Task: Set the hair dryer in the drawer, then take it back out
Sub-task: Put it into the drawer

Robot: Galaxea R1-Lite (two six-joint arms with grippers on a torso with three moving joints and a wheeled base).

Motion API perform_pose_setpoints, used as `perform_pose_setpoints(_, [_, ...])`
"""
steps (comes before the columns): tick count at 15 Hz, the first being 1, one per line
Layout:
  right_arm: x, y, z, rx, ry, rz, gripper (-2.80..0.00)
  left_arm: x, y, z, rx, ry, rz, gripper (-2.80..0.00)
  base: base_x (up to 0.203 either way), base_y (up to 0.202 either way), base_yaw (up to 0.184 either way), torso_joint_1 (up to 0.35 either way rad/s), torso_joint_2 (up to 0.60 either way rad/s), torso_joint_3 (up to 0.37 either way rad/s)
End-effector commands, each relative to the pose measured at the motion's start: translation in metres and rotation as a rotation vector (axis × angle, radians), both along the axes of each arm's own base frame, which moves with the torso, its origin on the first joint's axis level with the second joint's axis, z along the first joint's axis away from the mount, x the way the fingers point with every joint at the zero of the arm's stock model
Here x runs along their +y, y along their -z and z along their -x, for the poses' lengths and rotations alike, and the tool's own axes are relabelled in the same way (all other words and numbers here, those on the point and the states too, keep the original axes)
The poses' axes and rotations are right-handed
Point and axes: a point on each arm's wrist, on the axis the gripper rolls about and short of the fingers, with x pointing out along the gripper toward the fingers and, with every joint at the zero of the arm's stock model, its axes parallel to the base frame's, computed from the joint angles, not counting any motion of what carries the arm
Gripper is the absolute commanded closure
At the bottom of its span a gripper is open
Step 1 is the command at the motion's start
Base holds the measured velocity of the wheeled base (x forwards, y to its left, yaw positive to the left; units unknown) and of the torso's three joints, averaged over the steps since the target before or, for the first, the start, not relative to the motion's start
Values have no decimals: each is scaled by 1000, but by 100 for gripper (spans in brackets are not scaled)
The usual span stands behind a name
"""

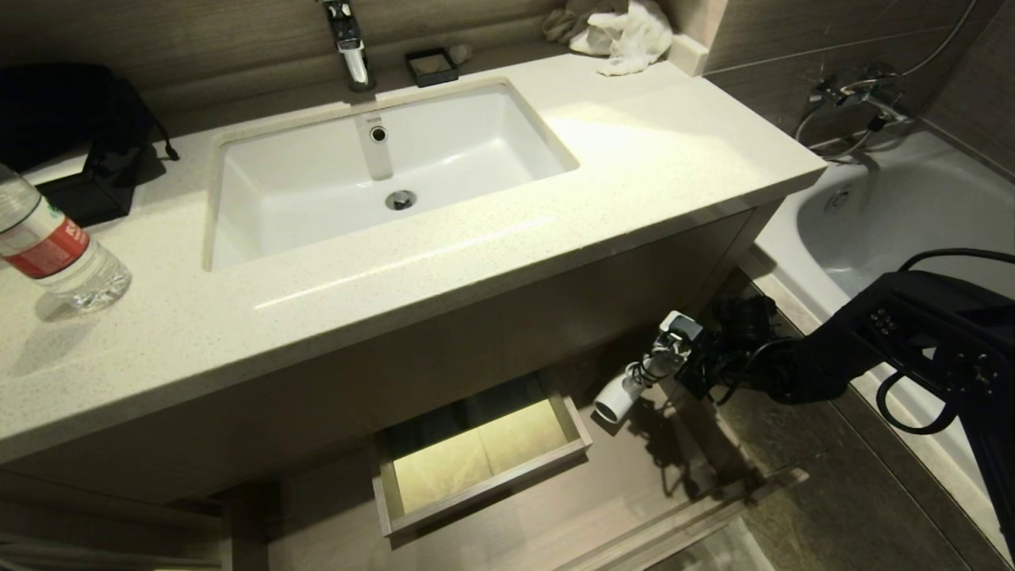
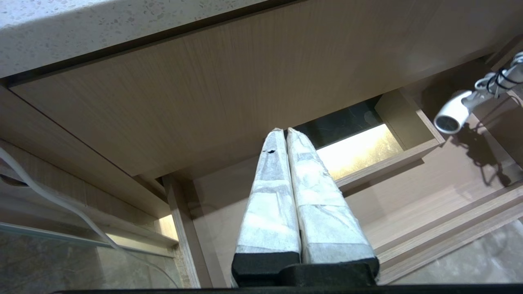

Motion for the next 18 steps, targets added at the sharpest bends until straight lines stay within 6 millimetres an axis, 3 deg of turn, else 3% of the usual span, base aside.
perform_pose_setpoints(1, [0, 17, 0, 40, -2, 8, 0, 0, 0, 0, 0, 0, 0, 0, 0, 0, 0, 0, 0, 0])
perform_pose_setpoints(6, [-1, 29, 6, 86, -1, 9, 0, 0, 0, 0, 0, 0, 0, 0, 0, 0, 0, 0, 0, 0])
perform_pose_setpoints(7, [-1, 31, 6, 91, -2, 11, -280, 0, 0, 0, 0, 0, 0, 0, 0, 0, 0, 0, 0, 0])
perform_pose_setpoints(13, [-1, 36, 8, 114, 8, 14, -280, 0, 0, 0, 0, 0, 0, 0, 0, 0, 0, 0, 0, 0])
perform_pose_setpoints(18, [-4, 22, 13, 108, 10, 16, -280, 0, 0, 0, 0, 0, 0, 0, 0, 0, 0, 0, 0, 0])
